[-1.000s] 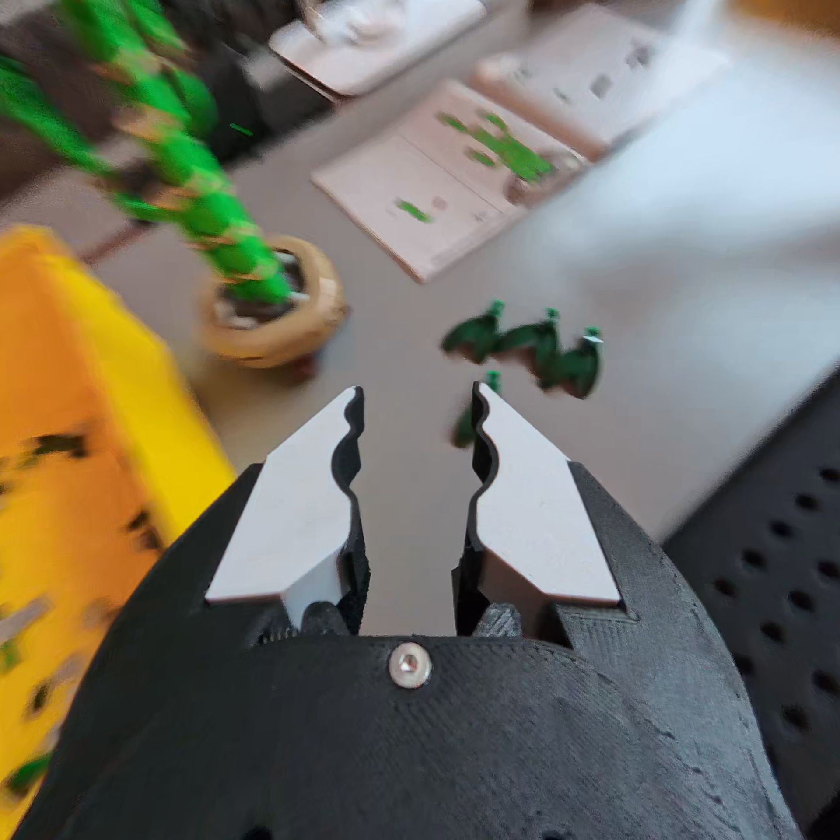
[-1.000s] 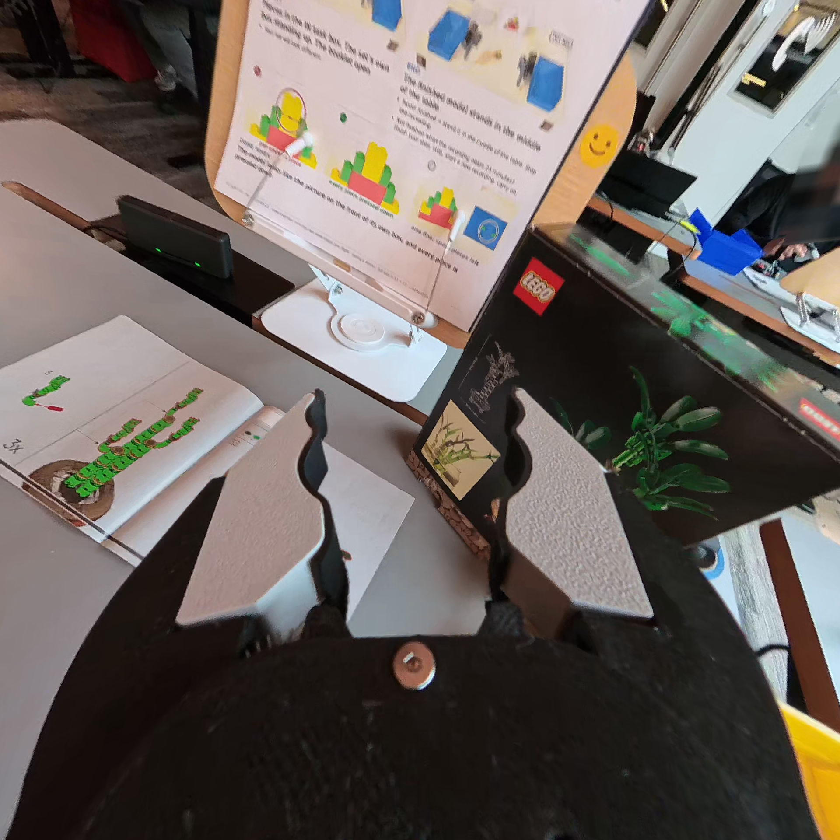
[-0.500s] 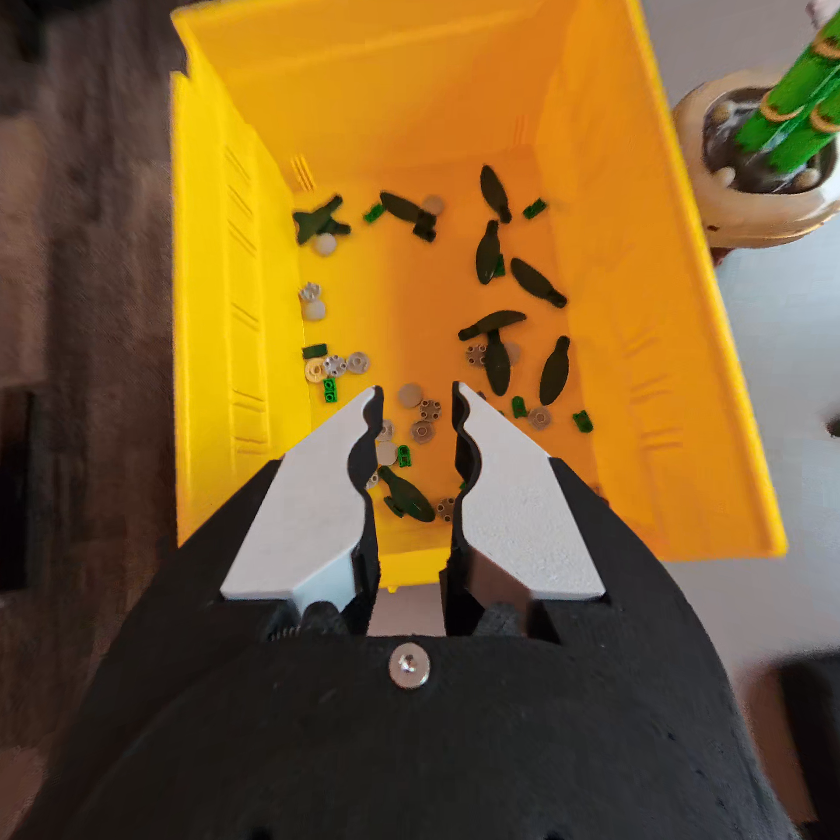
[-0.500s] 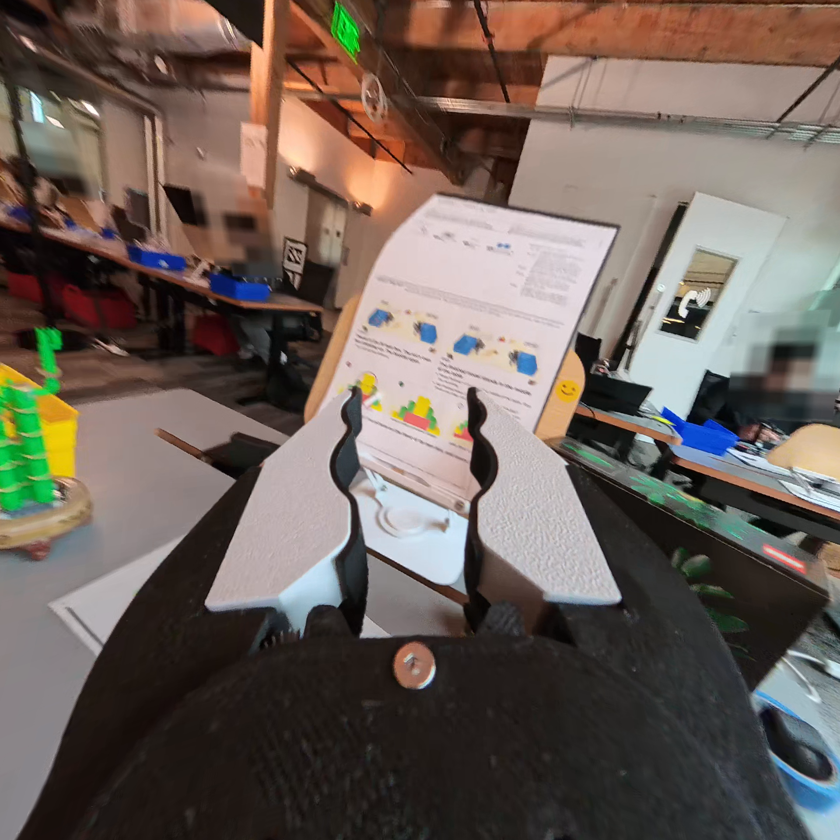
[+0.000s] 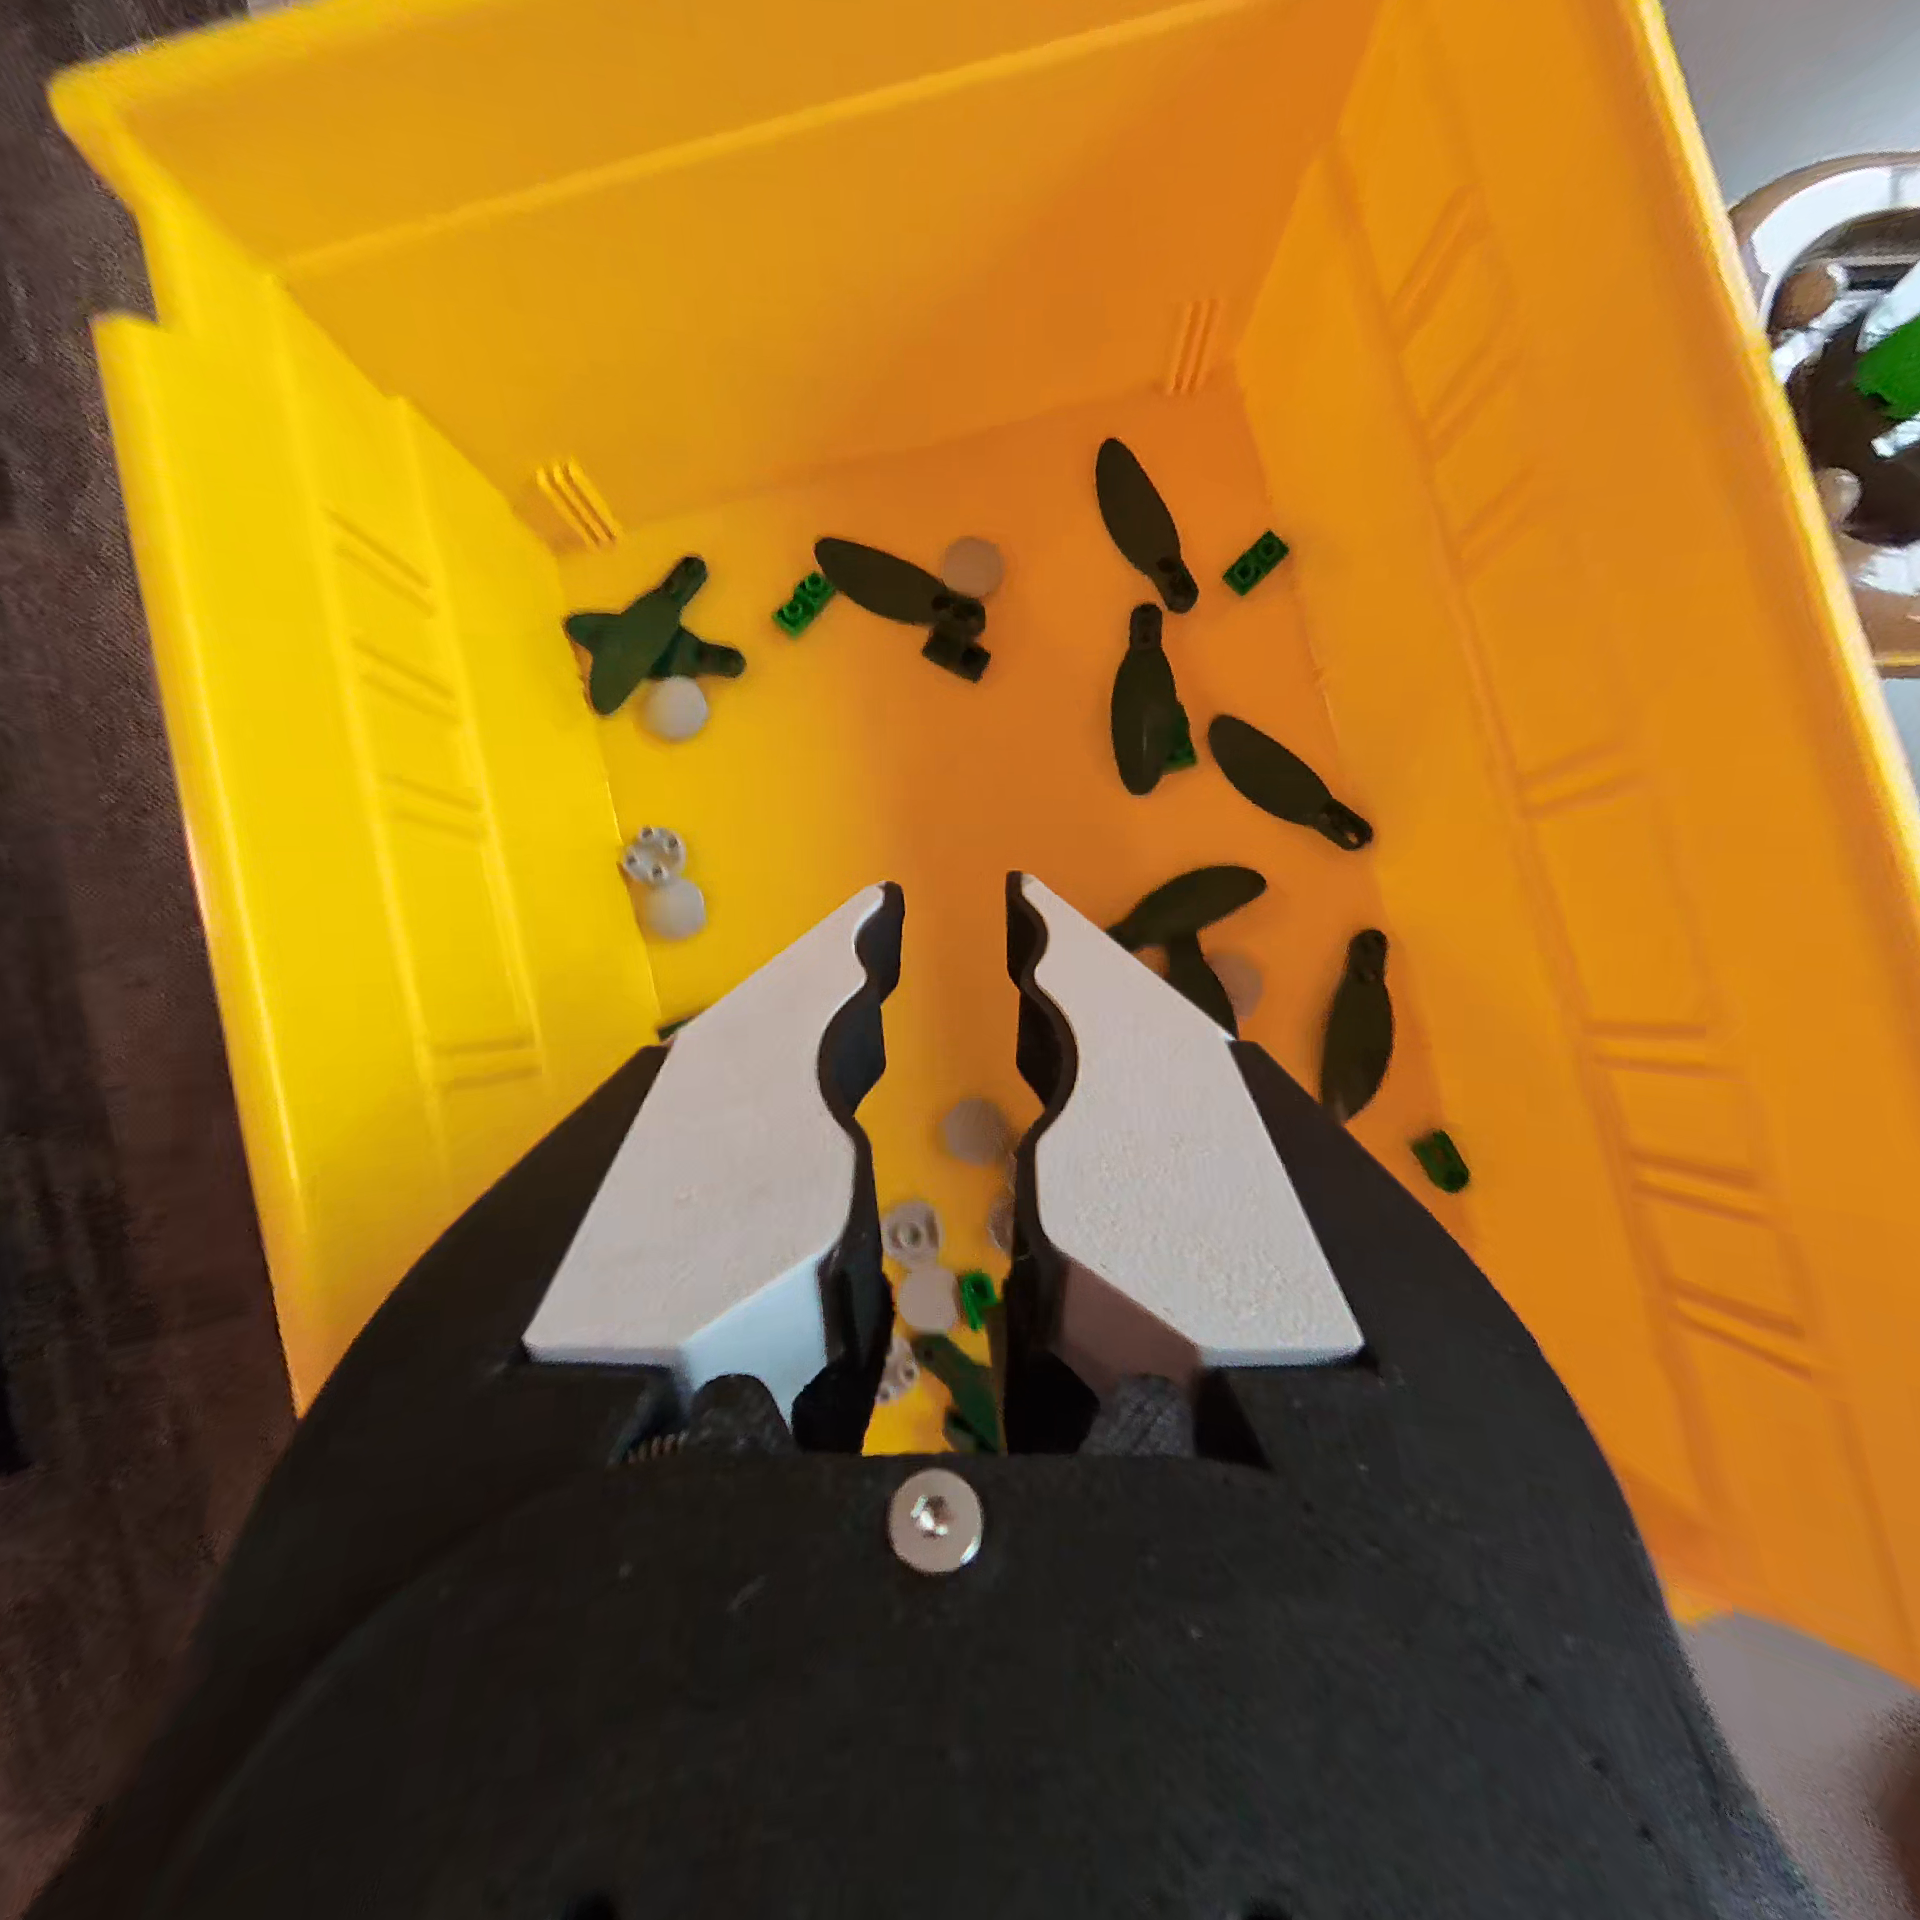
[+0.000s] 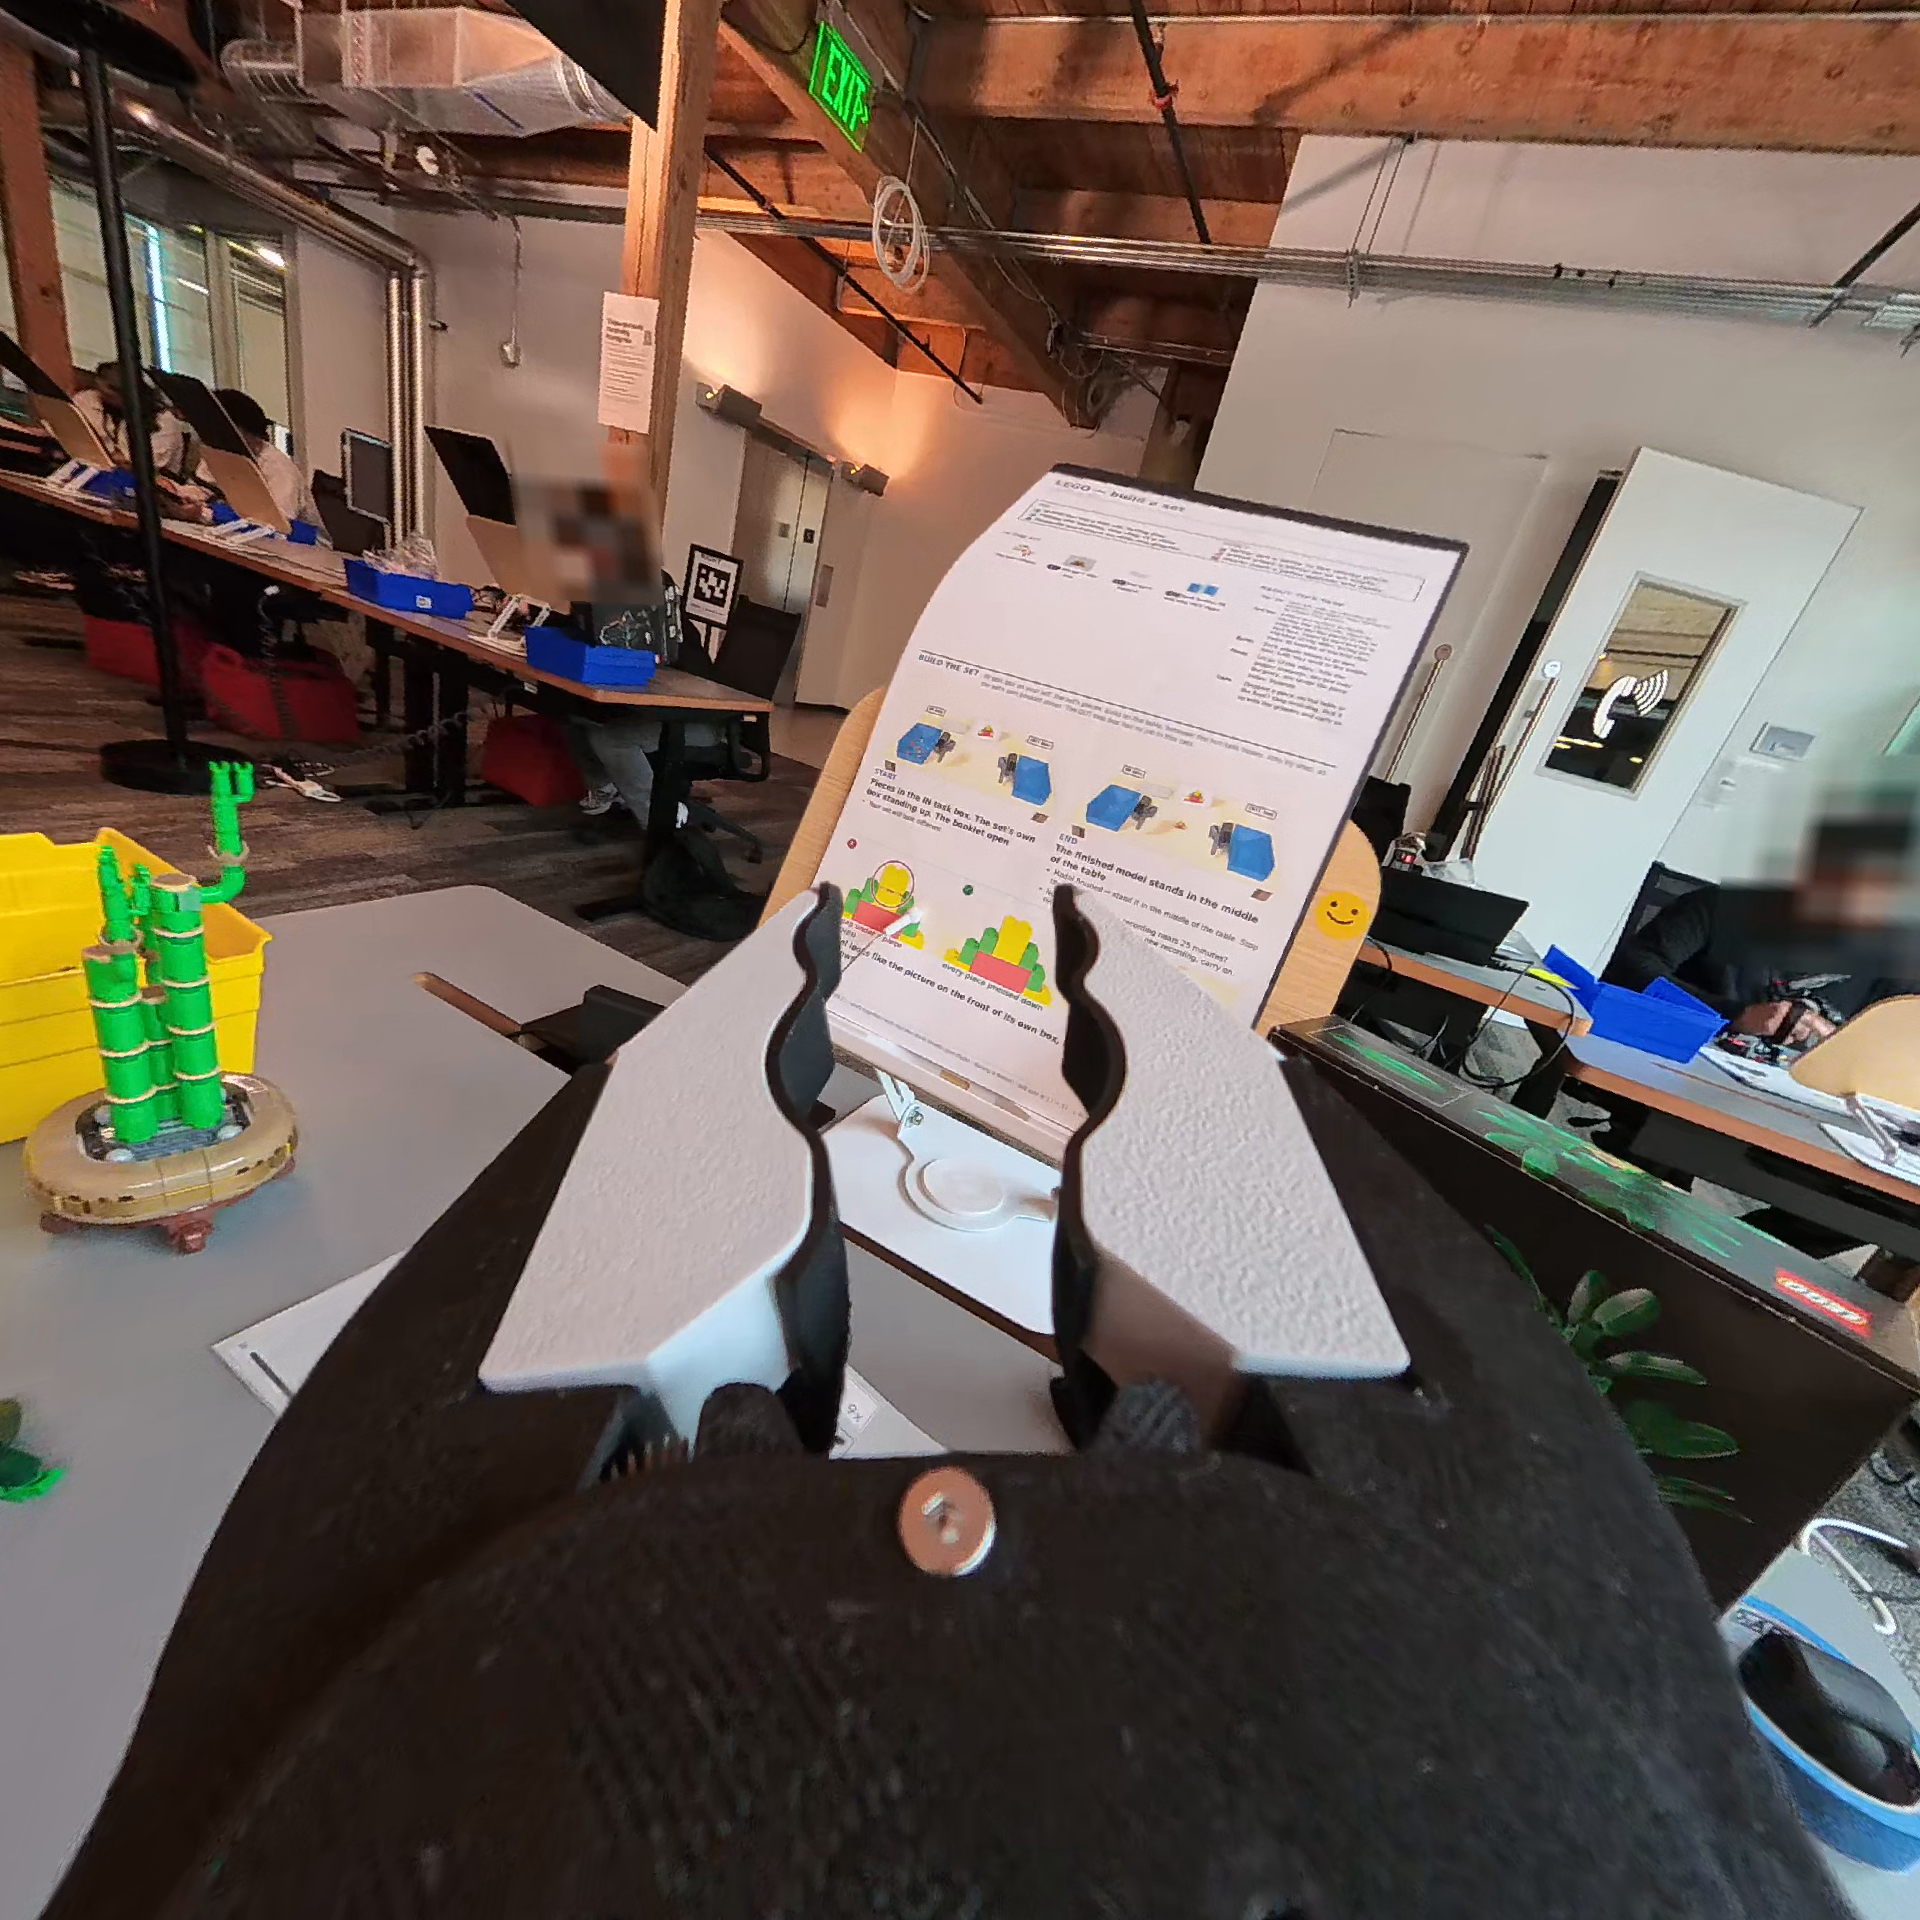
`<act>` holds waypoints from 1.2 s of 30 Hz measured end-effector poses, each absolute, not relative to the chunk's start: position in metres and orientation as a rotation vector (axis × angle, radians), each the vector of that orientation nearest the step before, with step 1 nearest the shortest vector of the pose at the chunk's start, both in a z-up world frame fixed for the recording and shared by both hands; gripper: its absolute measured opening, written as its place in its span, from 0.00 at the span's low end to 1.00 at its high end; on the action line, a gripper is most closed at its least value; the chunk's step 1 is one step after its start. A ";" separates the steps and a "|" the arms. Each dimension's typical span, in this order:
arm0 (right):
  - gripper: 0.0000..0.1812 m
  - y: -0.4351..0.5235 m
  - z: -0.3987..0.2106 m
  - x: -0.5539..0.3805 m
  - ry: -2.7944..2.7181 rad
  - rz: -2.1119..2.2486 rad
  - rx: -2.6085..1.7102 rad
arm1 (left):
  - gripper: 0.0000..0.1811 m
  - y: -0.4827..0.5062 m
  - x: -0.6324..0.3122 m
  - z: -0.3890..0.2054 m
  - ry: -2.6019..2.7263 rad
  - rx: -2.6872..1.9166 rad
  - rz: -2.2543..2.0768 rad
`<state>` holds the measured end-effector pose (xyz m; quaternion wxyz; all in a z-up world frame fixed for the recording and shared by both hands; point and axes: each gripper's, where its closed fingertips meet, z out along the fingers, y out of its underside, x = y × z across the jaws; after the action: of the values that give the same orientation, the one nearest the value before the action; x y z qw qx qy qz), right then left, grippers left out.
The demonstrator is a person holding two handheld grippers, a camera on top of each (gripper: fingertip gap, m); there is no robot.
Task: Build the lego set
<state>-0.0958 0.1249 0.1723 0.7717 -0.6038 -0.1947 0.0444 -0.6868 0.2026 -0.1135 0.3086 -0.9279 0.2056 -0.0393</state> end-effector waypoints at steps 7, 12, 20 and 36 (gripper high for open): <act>0.22 0.119 0.175 -0.104 -0.449 0.036 -1.305 | 0.09 0.262 -0.683 -0.129 0.355 -2.488 -0.091; 0.24 0.123 0.168 -0.096 -0.441 0.026 -1.348 | 0.10 0.294 -0.681 -0.148 0.177 -2.568 -0.200; 0.23 0.126 0.165 -0.084 -0.439 0.034 -1.374 | 0.09 0.302 -0.675 -0.153 0.371 -2.589 -0.302; 0.24 0.130 0.159 -0.087 -0.479 -0.018 -1.393 | 0.03 0.293 -0.673 -0.158 0.418 -2.556 -0.401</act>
<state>-0.0866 0.1300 0.1595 0.7409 -0.6352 -0.2182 -0.0083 -0.6732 0.2932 -0.1580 0.2572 -0.9424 0.1542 -0.1480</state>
